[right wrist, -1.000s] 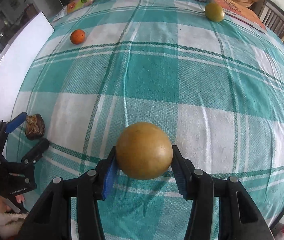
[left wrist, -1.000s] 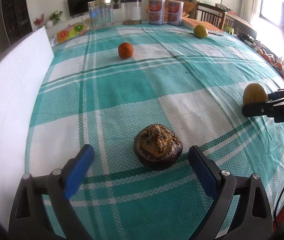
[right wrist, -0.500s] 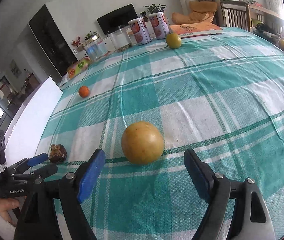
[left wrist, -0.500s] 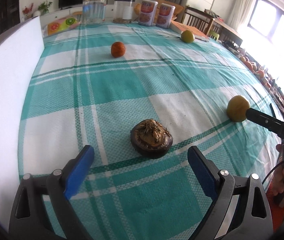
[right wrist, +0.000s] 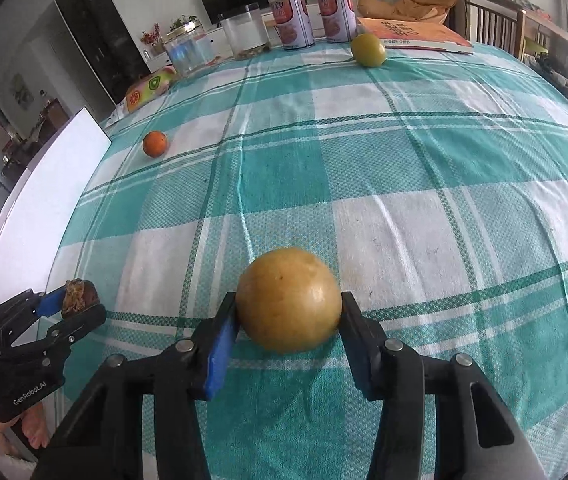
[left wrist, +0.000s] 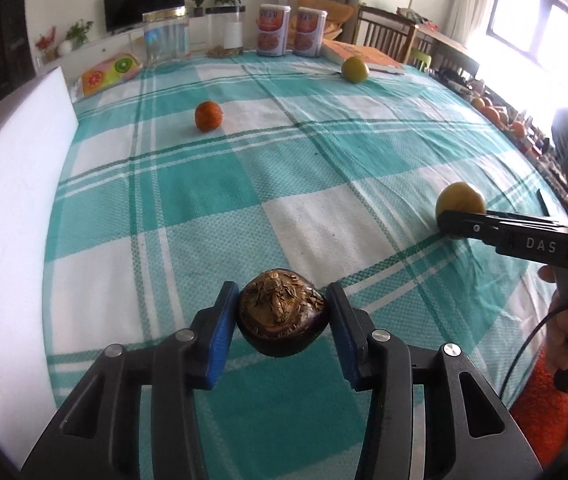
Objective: Organize fruits
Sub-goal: 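Carry the mangosteen and pomelo over the box and open both tools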
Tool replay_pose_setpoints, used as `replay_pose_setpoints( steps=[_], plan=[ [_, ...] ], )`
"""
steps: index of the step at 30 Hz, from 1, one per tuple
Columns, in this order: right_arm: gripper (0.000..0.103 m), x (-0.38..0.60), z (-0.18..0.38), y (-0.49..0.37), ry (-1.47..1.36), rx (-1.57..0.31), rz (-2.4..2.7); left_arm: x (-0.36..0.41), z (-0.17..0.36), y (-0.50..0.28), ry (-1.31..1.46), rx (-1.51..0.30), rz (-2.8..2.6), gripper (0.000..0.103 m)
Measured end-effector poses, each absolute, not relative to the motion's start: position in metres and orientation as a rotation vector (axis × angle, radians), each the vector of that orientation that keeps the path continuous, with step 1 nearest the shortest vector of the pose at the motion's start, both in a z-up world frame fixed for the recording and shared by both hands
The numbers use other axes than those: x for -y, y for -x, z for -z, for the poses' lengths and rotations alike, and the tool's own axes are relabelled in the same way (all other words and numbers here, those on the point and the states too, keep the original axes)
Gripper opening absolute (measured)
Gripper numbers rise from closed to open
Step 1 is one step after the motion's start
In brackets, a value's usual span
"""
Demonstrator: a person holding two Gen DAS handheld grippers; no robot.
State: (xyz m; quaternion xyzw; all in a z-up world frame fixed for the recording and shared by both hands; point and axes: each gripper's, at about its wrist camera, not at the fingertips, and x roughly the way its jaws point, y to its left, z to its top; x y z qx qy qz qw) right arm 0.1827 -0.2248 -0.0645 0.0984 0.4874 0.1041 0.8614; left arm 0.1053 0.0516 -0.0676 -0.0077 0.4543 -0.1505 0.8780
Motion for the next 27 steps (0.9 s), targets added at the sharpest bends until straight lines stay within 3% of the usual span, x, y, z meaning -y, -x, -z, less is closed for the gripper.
replay_pose_setpoints(
  steps=[7, 14, 20, 25, 27],
  plan=[
    [0.049, 0.155, 0.006, -0.16, -0.319, -0.972, -0.492, -0.098, 0.002, -0.041, 0.244, -0.911, 0.456, 0.046],
    [0.049, 0.007, -0.042, -0.136, -0.2, -0.982, -0.848, -0.222, -0.051, -0.013, 0.354, -0.756, 0.18, 0.046],
    [0.049, -0.103, -0.036, -0.107, 0.027, -1.039, -1.015, -0.312, -0.026, -0.003, 0.334, -0.801, -0.164, 0.046],
    [0.05, -0.142, -0.011, -0.1, 0.169, -1.095, -0.982, -0.326, 0.003, 0.005, 0.284, -0.885, -0.263, 0.047],
    [0.054, -0.149, -0.011, -0.099, 0.219, -1.062, -0.954, -0.328, 0.01, 0.005, 0.268, -0.904, -0.288, 0.055]
  ],
)
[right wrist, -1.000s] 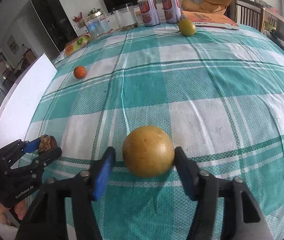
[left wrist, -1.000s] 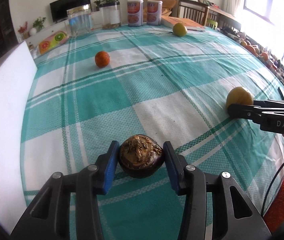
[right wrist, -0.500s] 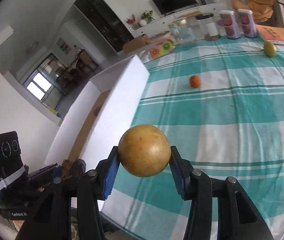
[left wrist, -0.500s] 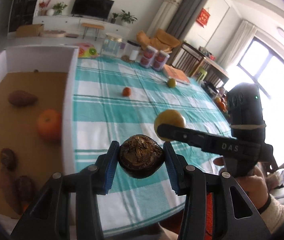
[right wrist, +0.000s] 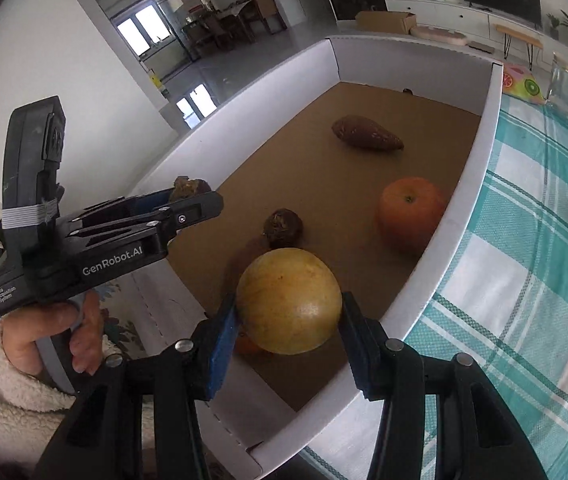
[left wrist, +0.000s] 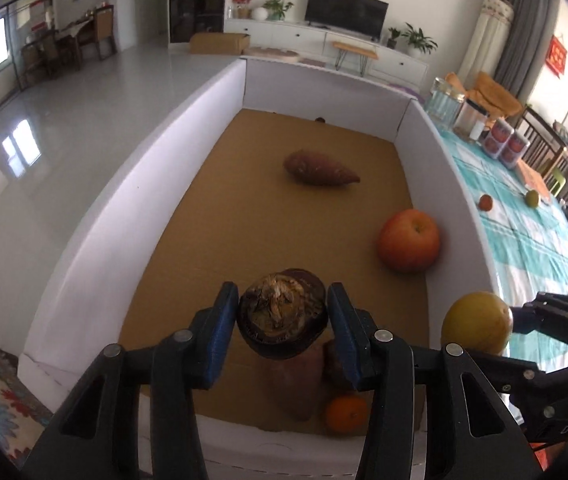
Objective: Organize fruits
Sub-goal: 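Carry the mangosteen and pomelo over the box and open both tools, then move both tools back over the table toward the last tangerine and lime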
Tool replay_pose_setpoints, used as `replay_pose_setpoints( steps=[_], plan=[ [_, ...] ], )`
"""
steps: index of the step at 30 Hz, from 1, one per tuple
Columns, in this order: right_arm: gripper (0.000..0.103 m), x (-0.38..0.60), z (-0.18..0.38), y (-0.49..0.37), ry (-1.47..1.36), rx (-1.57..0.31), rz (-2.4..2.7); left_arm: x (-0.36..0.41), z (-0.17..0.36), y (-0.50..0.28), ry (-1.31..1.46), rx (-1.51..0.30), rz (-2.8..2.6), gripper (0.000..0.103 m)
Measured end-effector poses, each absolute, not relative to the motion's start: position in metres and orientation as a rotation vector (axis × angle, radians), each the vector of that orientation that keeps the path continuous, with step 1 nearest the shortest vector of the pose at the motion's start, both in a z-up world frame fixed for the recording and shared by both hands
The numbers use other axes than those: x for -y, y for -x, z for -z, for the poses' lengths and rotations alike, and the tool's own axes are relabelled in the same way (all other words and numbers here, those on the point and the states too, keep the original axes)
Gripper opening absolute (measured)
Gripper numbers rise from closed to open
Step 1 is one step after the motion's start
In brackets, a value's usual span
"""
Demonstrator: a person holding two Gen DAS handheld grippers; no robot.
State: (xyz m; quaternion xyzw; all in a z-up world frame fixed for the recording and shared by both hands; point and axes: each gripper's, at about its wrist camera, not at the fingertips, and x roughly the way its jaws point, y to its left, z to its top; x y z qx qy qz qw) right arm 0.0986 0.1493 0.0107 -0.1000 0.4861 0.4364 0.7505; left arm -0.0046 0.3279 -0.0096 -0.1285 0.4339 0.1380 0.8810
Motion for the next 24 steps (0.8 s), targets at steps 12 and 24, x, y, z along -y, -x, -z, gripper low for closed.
replay_pose_setpoints(
  steps=[12, 24],
  plan=[
    [0.089, 0.003, -0.048, -0.152, -0.111, -0.822, -0.633, -0.266, -0.041, -0.008, 0.216, -0.708, -0.164, 0.086],
    [0.09, 0.223, 0.072, -0.152, -0.209, -0.911, -0.012, -0.077, 0.029, -0.071, 0.13, -0.953, 0.355, 0.089]
  ],
)
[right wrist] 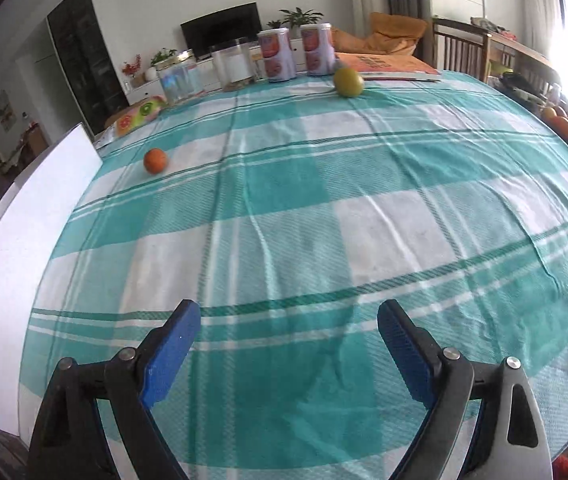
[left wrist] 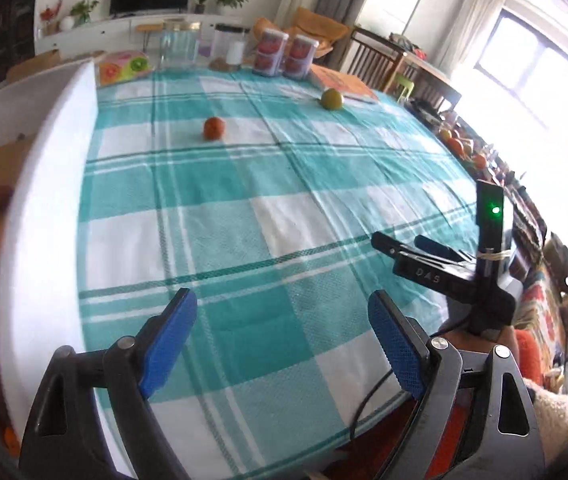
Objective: Organize fruits
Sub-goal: 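Move both tools back over the table toward the last tangerine and lime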
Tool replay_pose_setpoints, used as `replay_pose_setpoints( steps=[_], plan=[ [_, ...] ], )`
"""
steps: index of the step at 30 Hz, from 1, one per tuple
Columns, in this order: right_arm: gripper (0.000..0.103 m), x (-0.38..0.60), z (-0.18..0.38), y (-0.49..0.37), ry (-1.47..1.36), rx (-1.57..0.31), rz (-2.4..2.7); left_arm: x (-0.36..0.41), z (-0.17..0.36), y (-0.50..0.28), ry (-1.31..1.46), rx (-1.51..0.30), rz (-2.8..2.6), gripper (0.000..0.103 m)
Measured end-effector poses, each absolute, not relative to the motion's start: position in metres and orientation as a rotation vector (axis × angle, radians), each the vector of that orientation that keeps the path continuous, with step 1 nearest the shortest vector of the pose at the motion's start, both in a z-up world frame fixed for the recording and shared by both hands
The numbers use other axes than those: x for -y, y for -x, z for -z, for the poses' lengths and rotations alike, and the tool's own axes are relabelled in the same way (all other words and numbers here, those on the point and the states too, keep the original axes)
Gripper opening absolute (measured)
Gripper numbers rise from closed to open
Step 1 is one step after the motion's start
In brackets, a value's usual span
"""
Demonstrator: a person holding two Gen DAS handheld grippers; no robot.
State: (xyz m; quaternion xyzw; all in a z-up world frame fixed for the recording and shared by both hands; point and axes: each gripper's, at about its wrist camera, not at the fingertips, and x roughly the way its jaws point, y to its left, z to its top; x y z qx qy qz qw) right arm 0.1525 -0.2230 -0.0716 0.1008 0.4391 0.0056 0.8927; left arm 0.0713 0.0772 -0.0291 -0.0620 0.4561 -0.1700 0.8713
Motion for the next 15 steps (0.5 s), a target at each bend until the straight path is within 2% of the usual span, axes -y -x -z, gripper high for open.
replay_pose_setpoints(
  steps=[2, 5, 8, 15],
  plan=[
    [0.092, 0.238, 0.071, -0.155, -0.251, -0.919, 0.01, -0.063, 0.048, -0.093, 0.079, -0.953, 0.301, 0.089],
    [0.1, 0.235, 0.07, -0.172, -0.146, -0.923, 0.069, -0.051, 0.069, -0.122, 0.026, -0.953, 0.233, 0.089],
    [0.102, 0.238, 0.081, -0.202, -0.099, -0.987, 0.1, -0.045, 0.084, -0.143, -0.024, -0.952, 0.177, 0.089],
    [0.103, 0.249, 0.087, -0.24, -0.061, -0.962, 0.157, -0.041, 0.1, -0.152, -0.057, -0.921, 0.122, 0.092]
  ],
)
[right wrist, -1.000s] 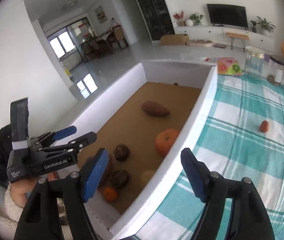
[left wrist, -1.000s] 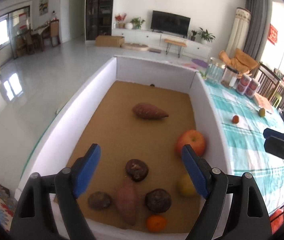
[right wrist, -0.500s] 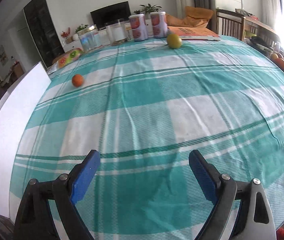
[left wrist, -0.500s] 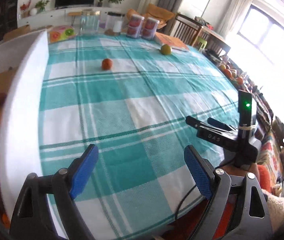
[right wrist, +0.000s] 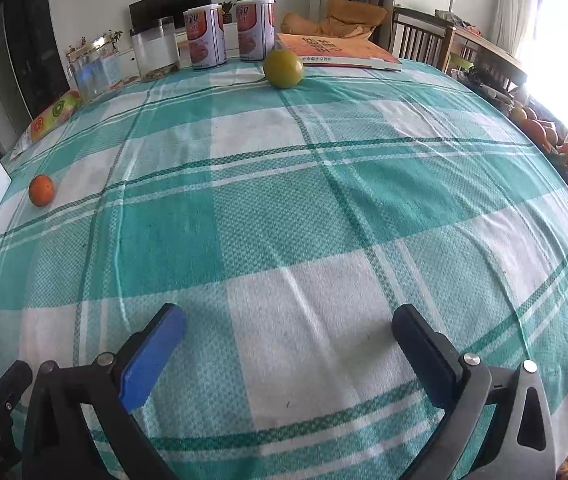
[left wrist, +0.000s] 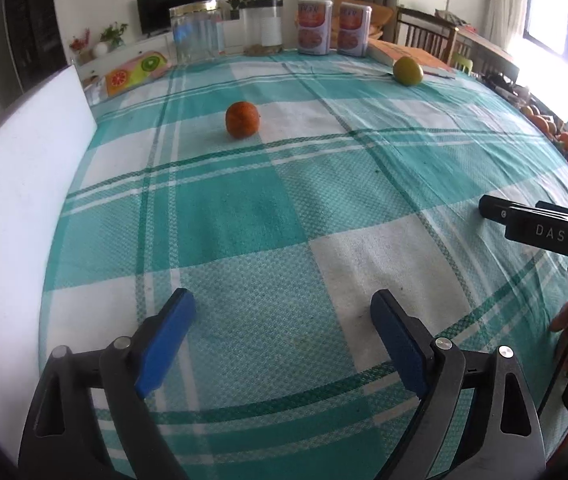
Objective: Organize fruits
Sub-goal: 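Move both tools back over the table toward the last tangerine and lime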
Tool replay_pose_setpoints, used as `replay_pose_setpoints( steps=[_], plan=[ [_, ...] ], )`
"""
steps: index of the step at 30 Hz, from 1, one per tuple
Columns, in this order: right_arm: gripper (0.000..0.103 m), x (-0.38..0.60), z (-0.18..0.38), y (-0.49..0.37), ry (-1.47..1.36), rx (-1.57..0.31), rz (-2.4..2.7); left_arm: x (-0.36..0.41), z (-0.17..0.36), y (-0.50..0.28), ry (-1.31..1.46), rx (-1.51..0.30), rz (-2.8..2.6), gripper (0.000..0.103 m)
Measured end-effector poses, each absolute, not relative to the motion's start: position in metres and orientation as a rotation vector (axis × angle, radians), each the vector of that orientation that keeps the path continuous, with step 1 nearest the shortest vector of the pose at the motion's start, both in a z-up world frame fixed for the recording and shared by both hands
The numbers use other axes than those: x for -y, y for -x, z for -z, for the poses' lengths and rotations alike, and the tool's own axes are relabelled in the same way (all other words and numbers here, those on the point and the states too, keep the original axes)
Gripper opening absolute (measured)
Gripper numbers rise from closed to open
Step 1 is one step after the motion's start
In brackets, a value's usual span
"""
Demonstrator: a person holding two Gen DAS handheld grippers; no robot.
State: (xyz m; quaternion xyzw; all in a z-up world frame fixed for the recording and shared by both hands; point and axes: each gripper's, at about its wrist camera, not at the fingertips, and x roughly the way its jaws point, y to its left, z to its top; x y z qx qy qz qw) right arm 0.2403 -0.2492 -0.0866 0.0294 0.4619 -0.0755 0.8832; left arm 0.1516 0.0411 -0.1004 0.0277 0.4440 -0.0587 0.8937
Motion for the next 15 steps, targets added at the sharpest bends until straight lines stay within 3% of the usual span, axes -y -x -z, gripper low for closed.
replay_pose_setpoints(
  steps=[15],
  plan=[
    [0.103, 0.2461, 0.0862, -0.2406, -0.067, -0.959, 0.166, -0.0385, 0.1025, -0.1551, -0.064, -0.927, 0.116, 0.096]
  ],
)
